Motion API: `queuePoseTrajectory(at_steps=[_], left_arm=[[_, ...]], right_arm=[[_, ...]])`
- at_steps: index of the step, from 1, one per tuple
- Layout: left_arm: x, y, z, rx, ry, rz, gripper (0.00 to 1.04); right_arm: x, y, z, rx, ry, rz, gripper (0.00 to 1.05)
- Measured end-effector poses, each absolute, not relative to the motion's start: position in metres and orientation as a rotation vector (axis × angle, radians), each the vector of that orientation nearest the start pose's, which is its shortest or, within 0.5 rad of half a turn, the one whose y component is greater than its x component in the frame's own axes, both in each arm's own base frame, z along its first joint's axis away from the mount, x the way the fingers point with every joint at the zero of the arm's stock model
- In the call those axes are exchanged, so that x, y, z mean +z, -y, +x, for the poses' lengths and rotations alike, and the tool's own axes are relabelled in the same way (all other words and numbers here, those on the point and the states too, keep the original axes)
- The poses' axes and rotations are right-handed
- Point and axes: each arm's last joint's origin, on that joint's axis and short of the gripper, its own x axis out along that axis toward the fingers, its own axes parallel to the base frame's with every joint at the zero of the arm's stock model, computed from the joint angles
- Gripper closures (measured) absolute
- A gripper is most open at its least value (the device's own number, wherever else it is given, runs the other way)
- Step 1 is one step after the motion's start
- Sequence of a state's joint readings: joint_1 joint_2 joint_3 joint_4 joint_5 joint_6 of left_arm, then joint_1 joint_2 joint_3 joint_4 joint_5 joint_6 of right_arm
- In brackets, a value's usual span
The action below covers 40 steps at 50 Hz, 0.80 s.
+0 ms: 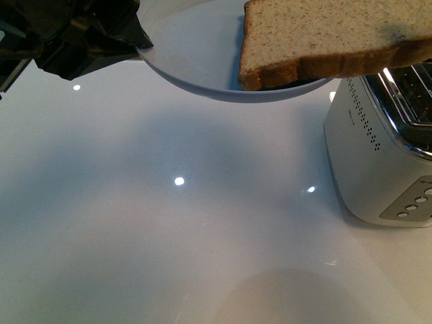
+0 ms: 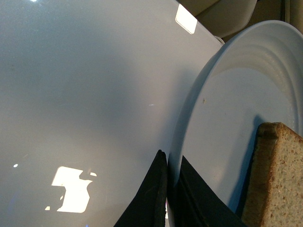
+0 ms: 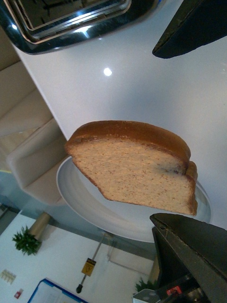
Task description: Left arm holds plate, right arm toasts bread
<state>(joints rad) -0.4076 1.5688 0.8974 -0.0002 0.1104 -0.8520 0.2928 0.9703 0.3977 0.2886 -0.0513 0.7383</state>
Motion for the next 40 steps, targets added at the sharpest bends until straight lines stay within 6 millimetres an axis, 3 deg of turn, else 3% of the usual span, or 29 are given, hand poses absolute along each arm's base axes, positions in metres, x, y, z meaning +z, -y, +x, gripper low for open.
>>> queuePoseTrajectory(at_steps=[24, 40], left_arm=[[0.202, 0.131, 0.296, -0.180, -0.835, -0.701, 1.01], [0.202, 0.131, 0.296, -0.180, -0.835, -0.701, 1.01]], right_arm=[[0.200, -0.079, 0.227, 0.251, -0.506, 0.841, 0.09], [0.206, -0.082, 0.227, 0.251, -0.500, 0.859, 0.66]])
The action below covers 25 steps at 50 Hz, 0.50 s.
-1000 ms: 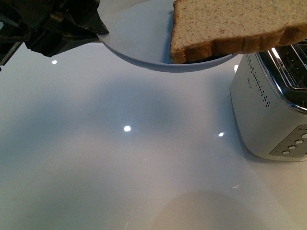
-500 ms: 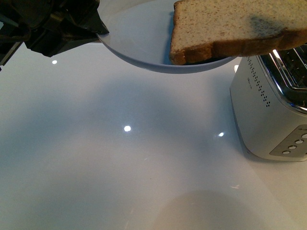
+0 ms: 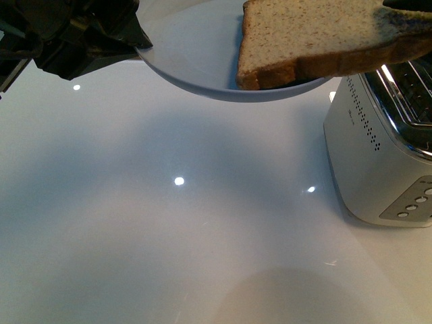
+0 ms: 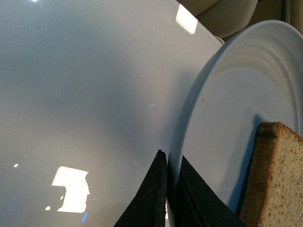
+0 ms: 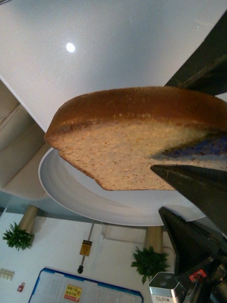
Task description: Left arm holds plate, right arm toasts bread
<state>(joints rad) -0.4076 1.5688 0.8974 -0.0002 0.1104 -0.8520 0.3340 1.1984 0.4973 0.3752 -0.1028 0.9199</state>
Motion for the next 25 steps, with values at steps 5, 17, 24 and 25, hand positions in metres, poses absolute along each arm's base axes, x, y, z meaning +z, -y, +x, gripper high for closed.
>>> queuePoseTrajectory(at_steps=[5, 17, 24, 25], left_arm=[[0.202, 0.131, 0.296, -0.179, -0.836, -0.703, 1.01], [0.202, 0.131, 0.296, -0.180, -0.836, -0.704, 1.01], [0.202, 0.131, 0.296, -0.179, -0.836, -0.704, 1.01], [0.202, 0.131, 0.296, -0.179, -0.836, -0.704, 1.01]], right_arm=[[0.211, -0.082, 0.226, 0.261, -0.491, 0.867, 0.82], [0.229, -0.080, 0.221, 0.285, -0.453, 0.873, 1.02], [0.253, -0.075, 0.220, 0.295, -0.382, 0.849, 1.02], [0.258, -0.073, 0.220, 0.293, -0.365, 0.840, 1.02]])
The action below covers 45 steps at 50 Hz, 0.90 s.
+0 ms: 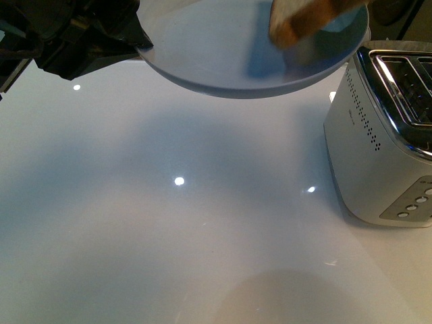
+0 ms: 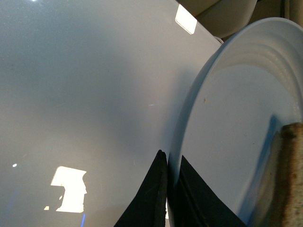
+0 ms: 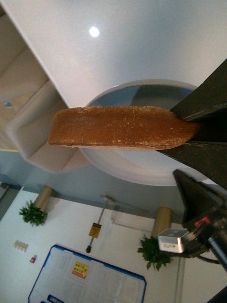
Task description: Left arm holds plate, right arm toasts bread
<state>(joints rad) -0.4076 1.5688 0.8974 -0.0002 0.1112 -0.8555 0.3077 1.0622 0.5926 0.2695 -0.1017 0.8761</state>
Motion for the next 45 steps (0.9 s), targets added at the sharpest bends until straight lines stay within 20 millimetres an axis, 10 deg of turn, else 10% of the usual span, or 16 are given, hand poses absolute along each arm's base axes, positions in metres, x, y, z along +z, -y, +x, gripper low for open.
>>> queuePoseTrajectory(at_steps=[20, 45], left_arm=[[0.202, 0.131, 0.296, -0.179, -0.836, -0.705, 1.01], [0.202, 0.131, 0.296, -0.178, -0.837, -0.707, 1.01]], right_arm=[[0.324, -0.029, 0.215, 0.037, -0.105, 0.407, 1.02], [0.265, -0.026, 0.263, -0.022, -0.301, -0.101, 1.02]])
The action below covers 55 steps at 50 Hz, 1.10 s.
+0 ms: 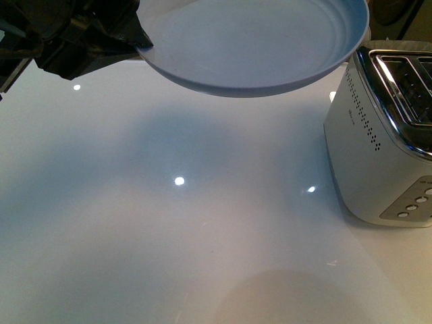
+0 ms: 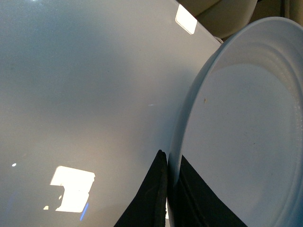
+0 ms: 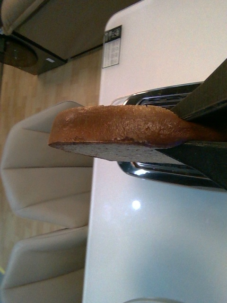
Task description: Left arm holds plate, right arm toasts bread
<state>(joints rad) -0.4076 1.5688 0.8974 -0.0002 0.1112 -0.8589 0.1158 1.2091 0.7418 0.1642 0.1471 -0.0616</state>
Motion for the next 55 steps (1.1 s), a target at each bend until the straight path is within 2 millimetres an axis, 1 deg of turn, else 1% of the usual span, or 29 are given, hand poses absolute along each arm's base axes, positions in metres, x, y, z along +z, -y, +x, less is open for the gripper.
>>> queuePoseTrajectory(at_steps=[6, 13, 26, 39, 47, 55], left_arm=[[0.202, 0.131, 0.296, -0.178, -0.837, -0.707, 1.01], [0.202, 0.131, 0.296, -0.178, -0.837, -0.707, 1.01], [0.202, 0.131, 0.296, -0.178, -0.837, -0.707, 1.01], [0.202, 0.131, 0.296, -0.178, -0.837, -0.707, 1.01], [0.202, 0.131, 0.296, -0.178, -0.837, -0.707, 1.01], [0.202, 0.131, 0.296, -0.178, -0.837, -0.707, 1.01]], right_arm=[[0.253, -0.028, 0.269, -0.019, -0.359, -0.116, 1.02], [0.244, -0.028, 0.276, -0.024, -0.406, -0.123, 1.02], [0.233, -0.029, 0.285, -0.043, -0.456, -0.131, 1.02], [0.221, -0.025, 0.291, -0.057, -0.483, -0.113, 1.02], [0.207, -0.021, 0.298, -0.059, -0.511, -0.098, 1.02], [0.194, -0.021, 0.301, -0.059, -0.531, -0.094, 1.02]])
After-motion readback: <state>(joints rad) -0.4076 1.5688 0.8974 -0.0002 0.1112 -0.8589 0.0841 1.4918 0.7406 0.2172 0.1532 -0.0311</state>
